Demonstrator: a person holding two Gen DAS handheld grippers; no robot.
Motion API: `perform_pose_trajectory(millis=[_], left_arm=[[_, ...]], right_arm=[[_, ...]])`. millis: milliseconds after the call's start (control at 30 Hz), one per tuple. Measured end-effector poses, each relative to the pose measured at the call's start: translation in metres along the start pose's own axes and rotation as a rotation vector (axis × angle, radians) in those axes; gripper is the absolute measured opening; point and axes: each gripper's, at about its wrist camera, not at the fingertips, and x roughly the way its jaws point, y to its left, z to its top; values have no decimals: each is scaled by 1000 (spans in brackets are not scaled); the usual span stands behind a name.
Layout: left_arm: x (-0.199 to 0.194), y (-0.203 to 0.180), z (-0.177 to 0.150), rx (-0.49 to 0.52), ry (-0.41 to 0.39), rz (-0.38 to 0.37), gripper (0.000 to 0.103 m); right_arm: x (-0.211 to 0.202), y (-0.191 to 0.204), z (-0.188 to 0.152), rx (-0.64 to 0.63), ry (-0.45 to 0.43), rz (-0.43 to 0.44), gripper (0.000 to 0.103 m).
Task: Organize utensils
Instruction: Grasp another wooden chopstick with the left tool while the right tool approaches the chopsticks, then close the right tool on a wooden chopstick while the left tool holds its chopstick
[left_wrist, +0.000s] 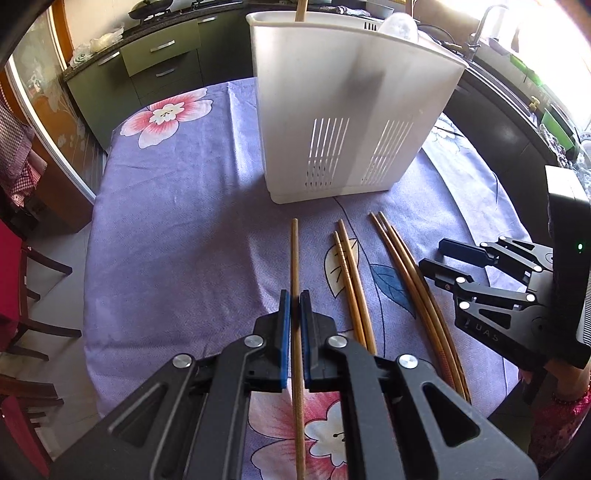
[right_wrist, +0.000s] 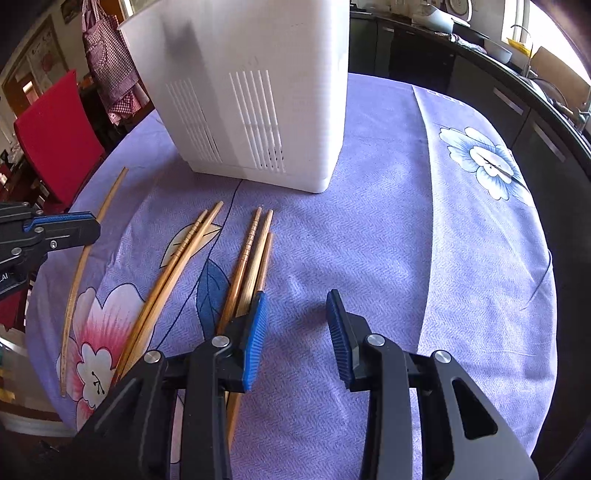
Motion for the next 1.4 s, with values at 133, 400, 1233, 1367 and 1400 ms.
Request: perform_pose_trajectory(millis=[133,400,1233,1367,1400], left_arm=[[1,2,-1,-4,2,-11,5],[1,6,-2,-6,1,-16,5],[-5,5,-3,4,-9,-20,5],[-14,8,-2,6,-23,-17,5],[-17,8,-1,5,-29,-17,5]], right_arm=[[-2,8,0,-23,7,-4,34],[-10,12,1,-27,-15,2,34],[0,36,18,-95,50,31,6],[-32,19,18,-33,-45,66,6],[-45,14,18,-20,-77,75,6]])
